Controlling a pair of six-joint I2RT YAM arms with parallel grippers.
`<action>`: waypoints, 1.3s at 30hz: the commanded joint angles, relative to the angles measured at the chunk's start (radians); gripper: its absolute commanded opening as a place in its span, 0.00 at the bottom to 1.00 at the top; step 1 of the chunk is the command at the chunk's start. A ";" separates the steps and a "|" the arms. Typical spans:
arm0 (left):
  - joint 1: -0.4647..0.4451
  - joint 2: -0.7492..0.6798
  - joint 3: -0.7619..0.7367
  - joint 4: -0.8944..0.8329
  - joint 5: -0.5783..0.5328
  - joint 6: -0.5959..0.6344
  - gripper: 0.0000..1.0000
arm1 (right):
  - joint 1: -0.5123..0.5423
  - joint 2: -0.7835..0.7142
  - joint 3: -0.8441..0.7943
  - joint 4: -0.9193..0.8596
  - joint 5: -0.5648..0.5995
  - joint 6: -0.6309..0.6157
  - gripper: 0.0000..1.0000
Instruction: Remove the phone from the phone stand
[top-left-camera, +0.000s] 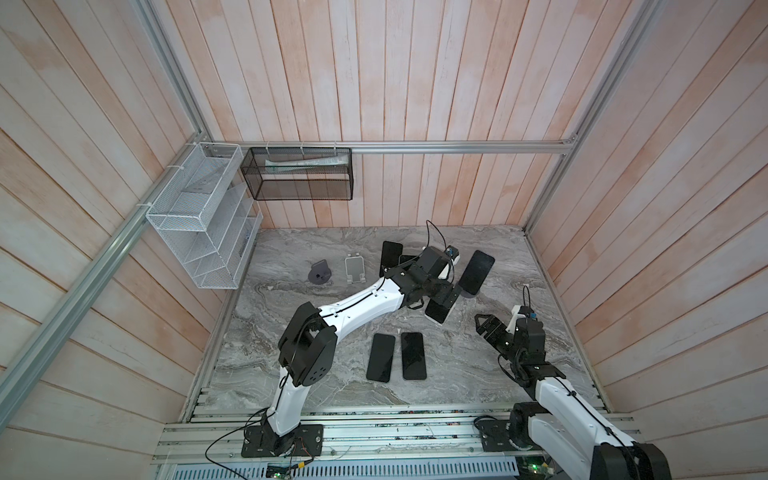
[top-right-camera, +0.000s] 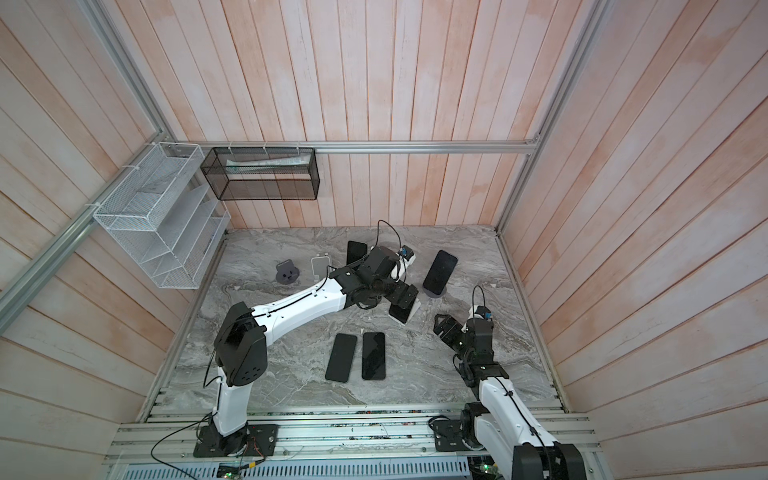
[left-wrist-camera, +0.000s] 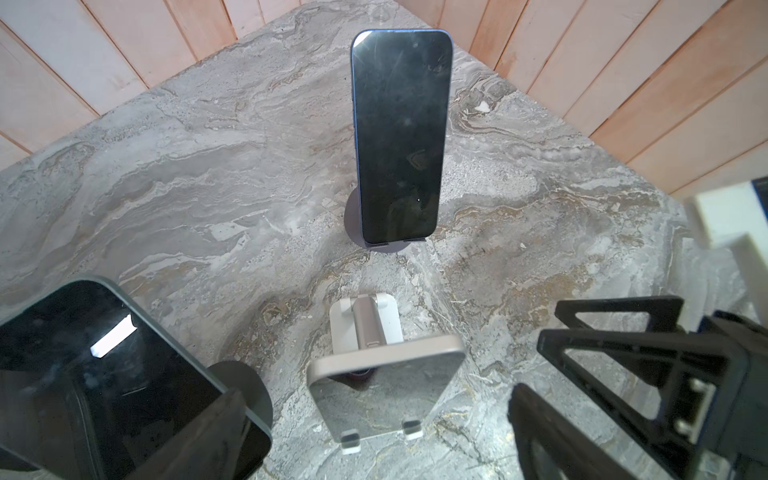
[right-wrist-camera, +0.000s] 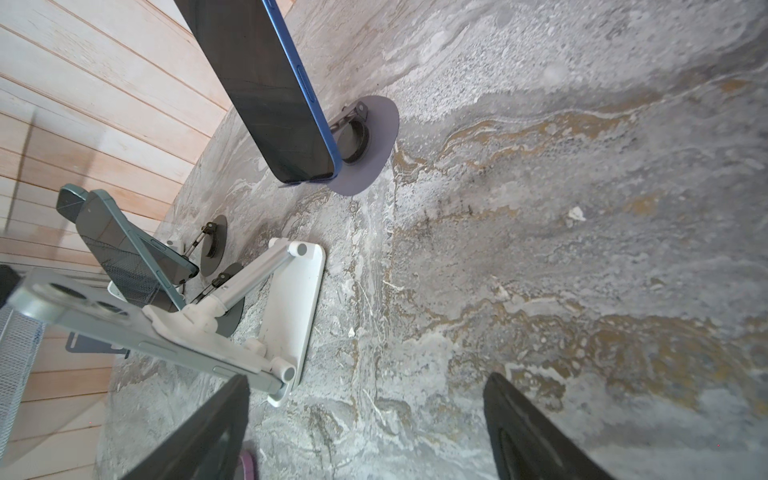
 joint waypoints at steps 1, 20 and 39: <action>-0.005 0.062 0.077 -0.072 -0.018 -0.060 1.00 | -0.008 -0.005 -0.006 0.025 -0.030 -0.004 0.91; -0.014 0.123 0.121 -0.061 -0.041 -0.101 1.00 | -0.016 -0.032 -0.027 0.050 -0.086 -0.005 0.94; -0.034 0.048 -0.016 0.067 -0.122 -0.110 0.84 | -0.020 -0.066 -0.035 0.052 -0.104 -0.014 0.93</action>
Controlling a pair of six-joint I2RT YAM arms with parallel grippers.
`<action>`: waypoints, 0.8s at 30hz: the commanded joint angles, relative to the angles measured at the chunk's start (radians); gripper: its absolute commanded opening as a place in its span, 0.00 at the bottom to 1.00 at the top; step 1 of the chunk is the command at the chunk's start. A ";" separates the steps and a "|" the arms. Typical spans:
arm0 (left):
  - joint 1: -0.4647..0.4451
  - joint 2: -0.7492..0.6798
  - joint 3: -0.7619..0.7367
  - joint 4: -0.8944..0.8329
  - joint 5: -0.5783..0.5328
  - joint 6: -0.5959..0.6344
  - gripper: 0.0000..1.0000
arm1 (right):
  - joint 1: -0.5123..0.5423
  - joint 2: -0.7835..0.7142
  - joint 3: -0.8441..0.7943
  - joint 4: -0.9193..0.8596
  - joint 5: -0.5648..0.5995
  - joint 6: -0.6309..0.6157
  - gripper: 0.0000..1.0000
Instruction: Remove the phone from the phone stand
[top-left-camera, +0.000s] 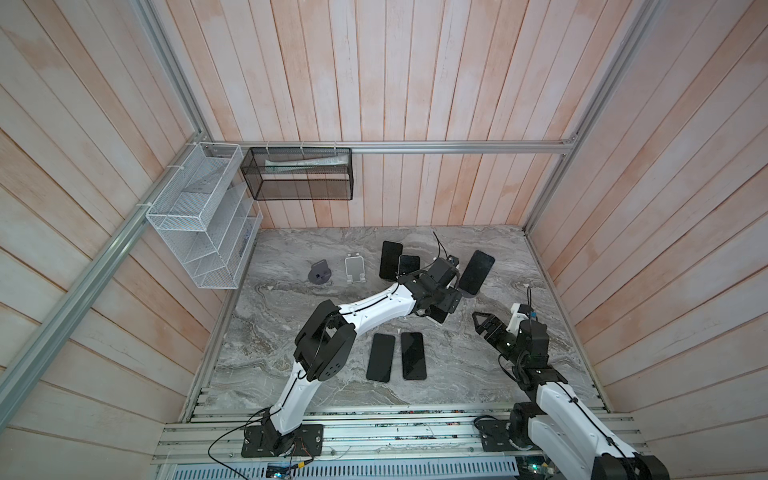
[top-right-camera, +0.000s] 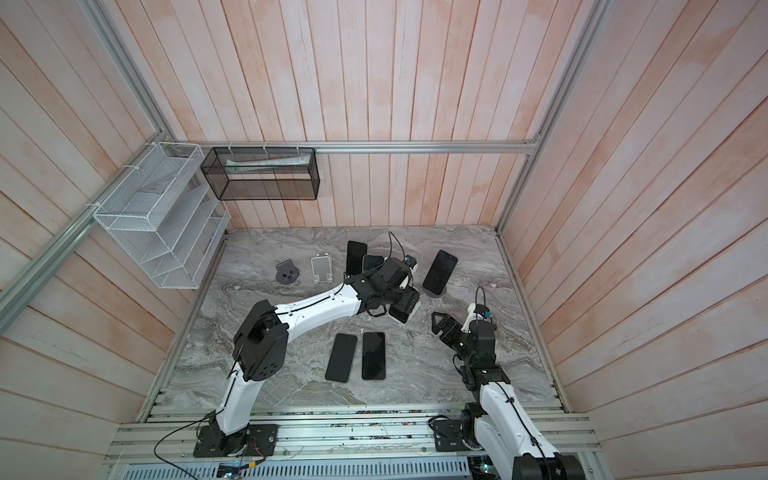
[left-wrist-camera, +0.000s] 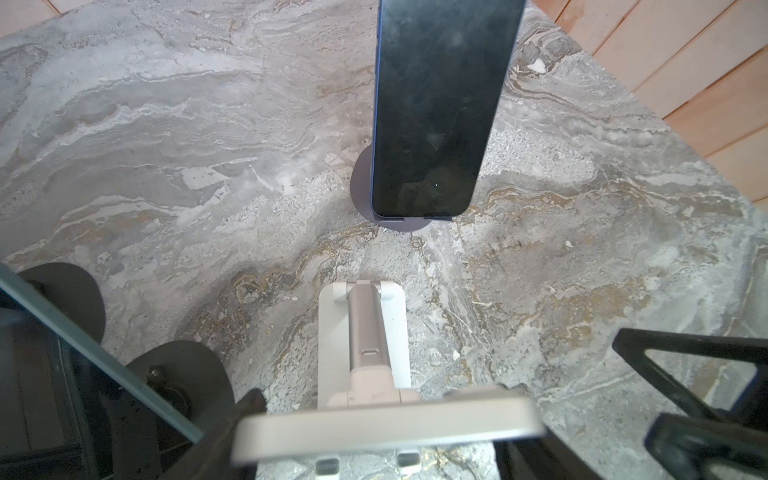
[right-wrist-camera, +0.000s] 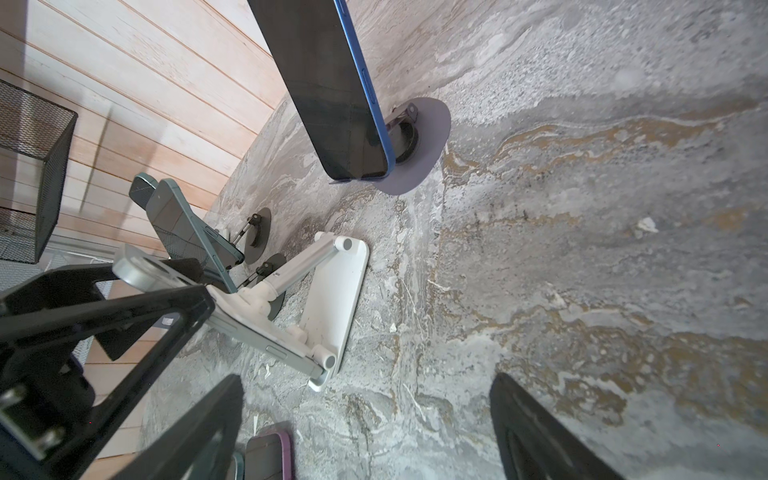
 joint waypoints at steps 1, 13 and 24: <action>-0.003 -0.048 -0.013 0.035 -0.042 0.000 0.84 | -0.006 -0.009 -0.016 0.013 -0.016 -0.014 0.93; -0.013 -0.050 -0.014 0.047 -0.075 0.020 0.82 | -0.007 -0.011 -0.018 0.014 -0.020 -0.015 0.93; -0.022 -0.102 -0.056 0.084 -0.072 0.044 0.63 | -0.009 -0.014 -0.007 0.002 -0.019 -0.021 0.92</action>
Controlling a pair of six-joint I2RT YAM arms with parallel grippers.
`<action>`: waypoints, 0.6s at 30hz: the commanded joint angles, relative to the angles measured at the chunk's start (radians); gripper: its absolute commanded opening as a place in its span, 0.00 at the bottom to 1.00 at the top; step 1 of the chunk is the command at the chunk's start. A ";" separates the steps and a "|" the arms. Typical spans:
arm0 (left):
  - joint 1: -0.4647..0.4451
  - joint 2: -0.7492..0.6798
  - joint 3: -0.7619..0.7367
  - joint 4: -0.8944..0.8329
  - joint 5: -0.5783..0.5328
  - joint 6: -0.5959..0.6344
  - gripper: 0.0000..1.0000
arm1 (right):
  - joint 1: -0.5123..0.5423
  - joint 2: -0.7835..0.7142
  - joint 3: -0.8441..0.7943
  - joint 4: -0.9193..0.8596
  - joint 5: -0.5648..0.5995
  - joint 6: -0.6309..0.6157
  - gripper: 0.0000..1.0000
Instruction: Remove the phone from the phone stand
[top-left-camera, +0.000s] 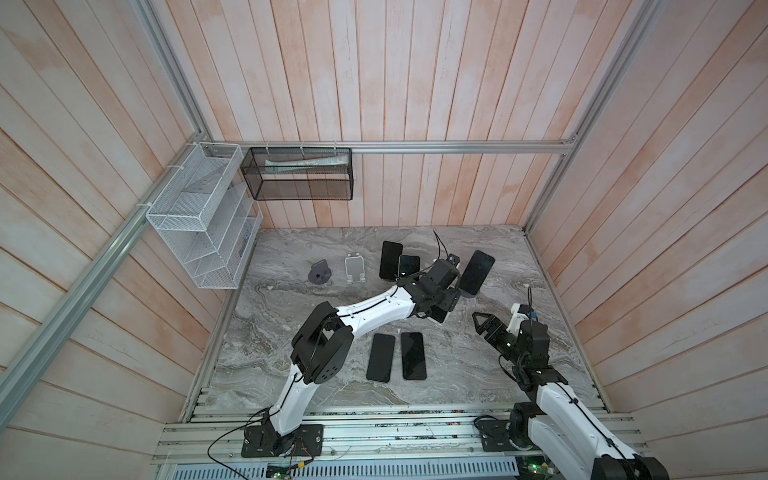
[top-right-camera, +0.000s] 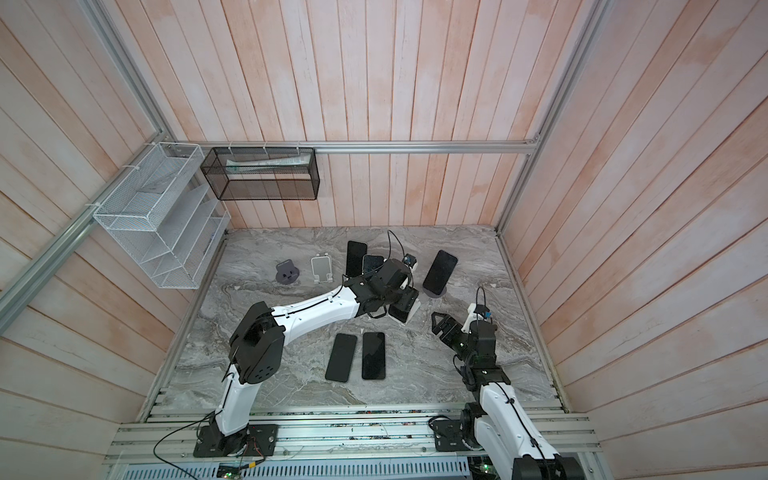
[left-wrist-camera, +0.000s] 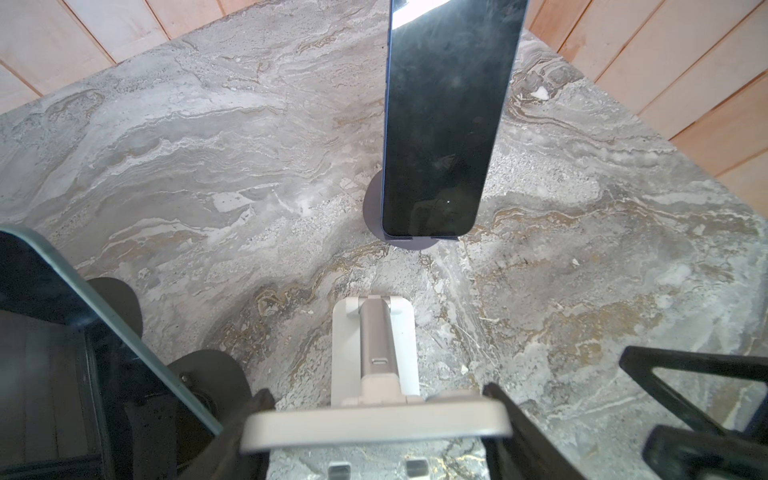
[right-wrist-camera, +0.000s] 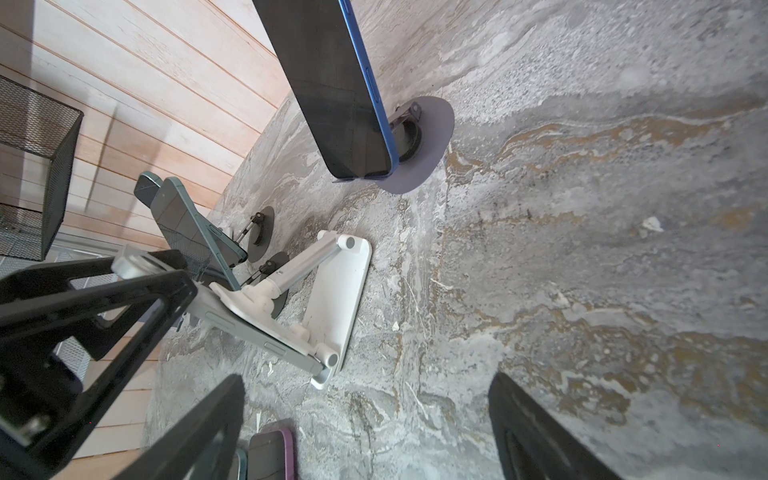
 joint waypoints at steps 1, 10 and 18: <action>-0.007 -0.069 -0.013 0.030 -0.008 0.028 0.60 | -0.005 -0.005 -0.003 0.003 -0.008 -0.021 0.92; -0.011 -0.110 -0.012 0.005 0.017 0.026 0.50 | -0.007 -0.005 0.014 -0.008 -0.010 -0.025 0.92; -0.014 -0.241 -0.065 -0.052 -0.044 0.046 0.48 | -0.007 -0.013 0.013 -0.009 -0.012 -0.025 0.91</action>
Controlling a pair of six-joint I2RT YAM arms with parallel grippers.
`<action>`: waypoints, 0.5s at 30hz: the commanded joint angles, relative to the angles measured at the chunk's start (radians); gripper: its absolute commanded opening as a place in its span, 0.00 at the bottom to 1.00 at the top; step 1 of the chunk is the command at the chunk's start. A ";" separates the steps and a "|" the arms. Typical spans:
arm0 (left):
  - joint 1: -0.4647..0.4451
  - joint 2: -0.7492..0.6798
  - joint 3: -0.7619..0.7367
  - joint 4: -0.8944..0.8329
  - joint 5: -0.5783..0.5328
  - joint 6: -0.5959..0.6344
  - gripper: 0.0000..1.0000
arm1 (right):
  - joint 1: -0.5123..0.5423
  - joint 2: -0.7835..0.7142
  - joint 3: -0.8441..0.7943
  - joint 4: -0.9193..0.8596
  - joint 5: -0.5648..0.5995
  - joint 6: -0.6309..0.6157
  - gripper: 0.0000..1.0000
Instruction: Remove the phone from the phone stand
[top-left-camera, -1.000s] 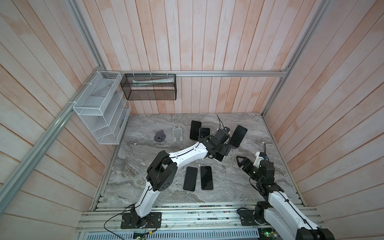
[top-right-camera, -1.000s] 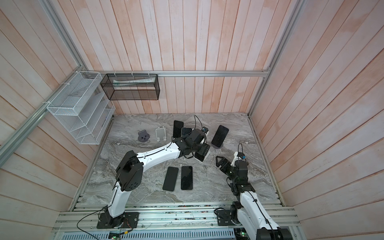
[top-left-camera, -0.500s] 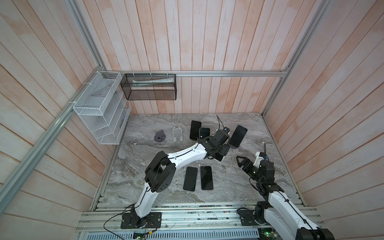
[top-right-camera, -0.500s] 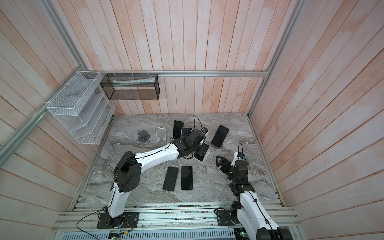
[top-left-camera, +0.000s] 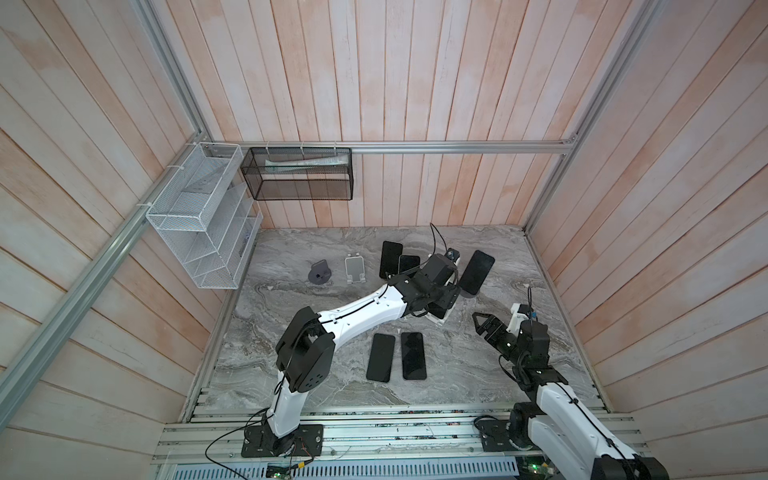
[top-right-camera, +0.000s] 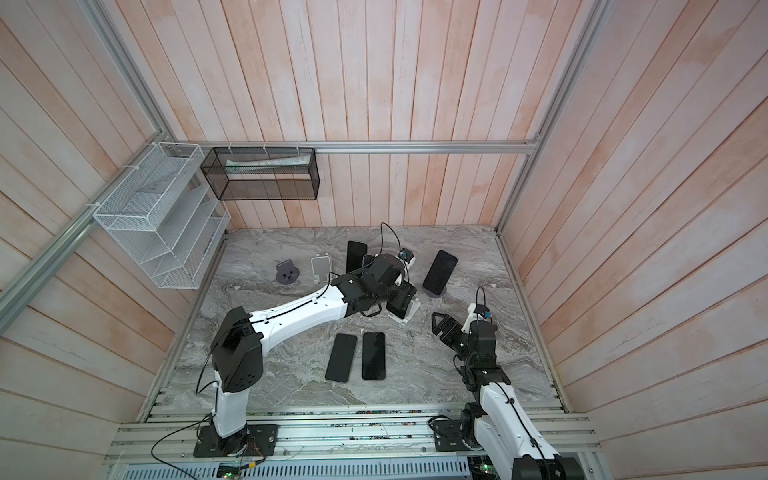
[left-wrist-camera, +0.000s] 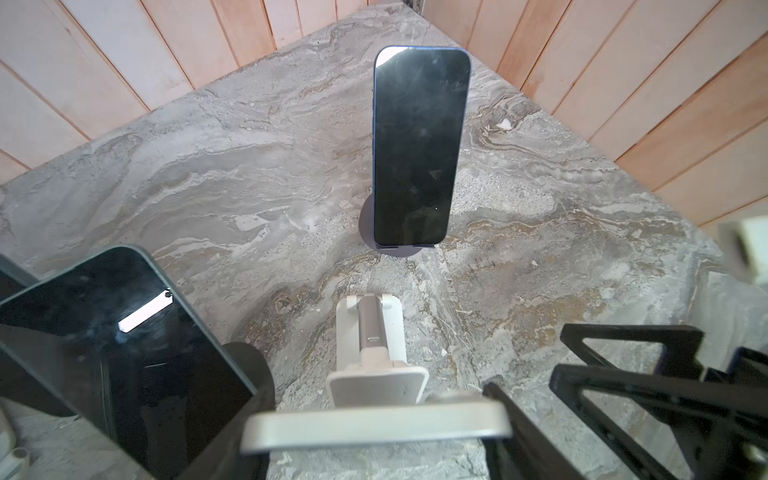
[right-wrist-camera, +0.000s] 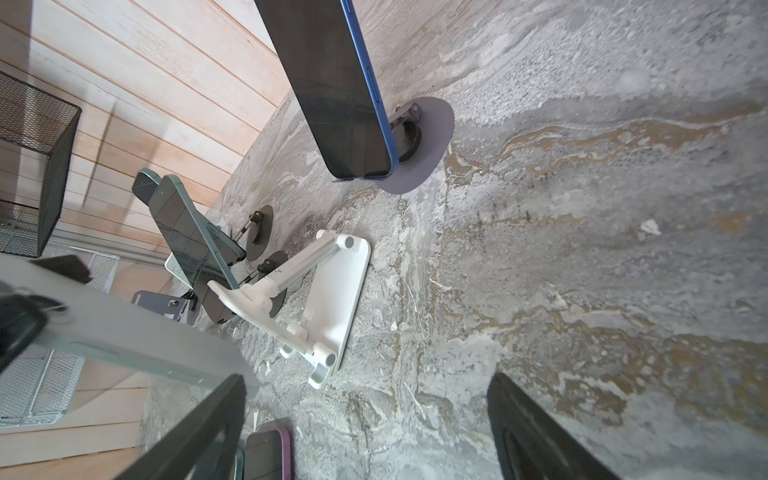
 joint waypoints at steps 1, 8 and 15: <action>-0.004 -0.109 -0.031 -0.012 -0.052 0.022 0.48 | -0.005 -0.010 0.014 -0.004 -0.012 -0.011 0.91; 0.011 -0.240 -0.173 -0.081 -0.160 0.000 0.48 | -0.005 0.010 0.035 0.009 -0.020 -0.005 0.91; 0.088 -0.411 -0.404 -0.110 -0.183 -0.075 0.48 | -0.005 0.023 0.038 0.025 -0.037 0.000 0.90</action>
